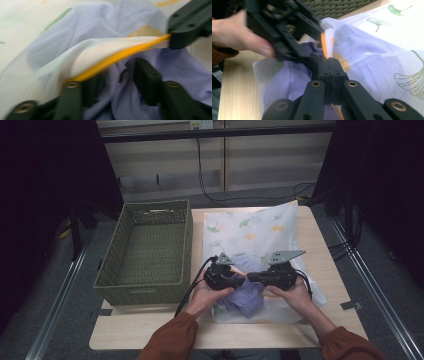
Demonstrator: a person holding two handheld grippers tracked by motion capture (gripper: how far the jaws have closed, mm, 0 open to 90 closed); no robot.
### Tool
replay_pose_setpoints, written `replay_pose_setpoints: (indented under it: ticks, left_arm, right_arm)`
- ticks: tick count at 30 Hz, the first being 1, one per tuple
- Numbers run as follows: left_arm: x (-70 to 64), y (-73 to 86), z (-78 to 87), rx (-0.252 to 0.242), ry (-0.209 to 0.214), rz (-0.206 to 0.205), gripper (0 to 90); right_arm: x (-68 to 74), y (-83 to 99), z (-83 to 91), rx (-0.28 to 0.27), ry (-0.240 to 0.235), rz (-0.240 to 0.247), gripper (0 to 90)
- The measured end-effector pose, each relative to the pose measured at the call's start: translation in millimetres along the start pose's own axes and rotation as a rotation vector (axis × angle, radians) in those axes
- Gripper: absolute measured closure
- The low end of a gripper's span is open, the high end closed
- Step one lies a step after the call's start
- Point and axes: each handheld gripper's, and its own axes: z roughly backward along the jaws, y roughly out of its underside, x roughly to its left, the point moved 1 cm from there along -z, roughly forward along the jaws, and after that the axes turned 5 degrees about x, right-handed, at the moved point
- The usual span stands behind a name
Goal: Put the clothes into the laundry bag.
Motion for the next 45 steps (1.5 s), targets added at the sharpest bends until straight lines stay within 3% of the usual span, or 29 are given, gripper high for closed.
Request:
replay_pose_setpoints:
  ticks: [2,5,8,10,13,15,17,23,26,31,34,38,41,45]
  left_arm:
    - [-8.3,2.1,10.8,-0.008,-0.028,-0.041,47.6]
    - [-10.6,5.9,21.7,-0.026,-0.036,-0.048,44.3]
    - [-10.8,10.2,33.3,-0.052,-0.004,-0.047,41.3]
    - [-13.5,13.2,39.3,-0.041,0.008,-0.069,41.7]
    - [-20.2,18.0,44.5,-0.019,0.012,-0.099,46.1]
    - [-23.7,23.4,45.5,-0.034,0.030,-0.110,47.9]
    - [-25.2,29.3,43.4,-0.034,0.059,-0.089,47.2]
    - [-28.4,37.6,27.4,0.003,0.102,-0.122,41.1]
    - [-28.4,42.3,19.4,0.050,0.108,-0.141,37.9]
    - [-33.0,44.1,16.6,0.063,0.104,-0.162,35.4]
    - [-31.7,46.3,12.8,0.096,0.123,-0.166,33.9]
    - [-34.7,49.2,6.6,0.141,0.113,-0.213,32.5]
    - [-35.8,50.4,2.4,0.138,0.106,-0.214,32.6]
    - [-35.8,52.0,1.3,0.142,0.074,-0.258,39.4]
  right_arm:
    - [-0.6,0.3,-0.3,0.001,0.003,0.001,90.0]
    - [-3.1,1.4,-2.9,0.005,0.010,-0.008,90.0]
    - [-3.0,1.2,-3.7,0.007,0.012,-0.004,90.0]
    - [-2.8,0.9,-2.8,0.007,0.013,-0.004,90.0]
    - [-3.9,1.0,-2.8,0.004,0.008,-0.007,90.0]
    - [-3.2,0.6,-2.5,0.005,0.012,-0.006,90.0]
    - [-2.3,-0.2,-1.9,0.003,0.011,-0.002,90.0]
    - [-2.4,-0.1,-3.4,0.008,0.009,0.001,90.0]
    - [-2.6,-0.1,-3.8,0.007,0.007,0.002,90.0]
    - [-2.0,0.1,-4.7,0.015,0.007,0.004,90.0]
    - [-1.8,0.2,-5.2,0.015,0.002,0.007,90.0]
    - [-1.1,-0.1,-6.3,0.019,0.000,0.008,90.0]
    - [-0.7,-0.1,-6.7,0.022,0.002,0.010,90.0]
    - [-0.5,0.0,-7.0,0.023,0.002,0.009,90.0]
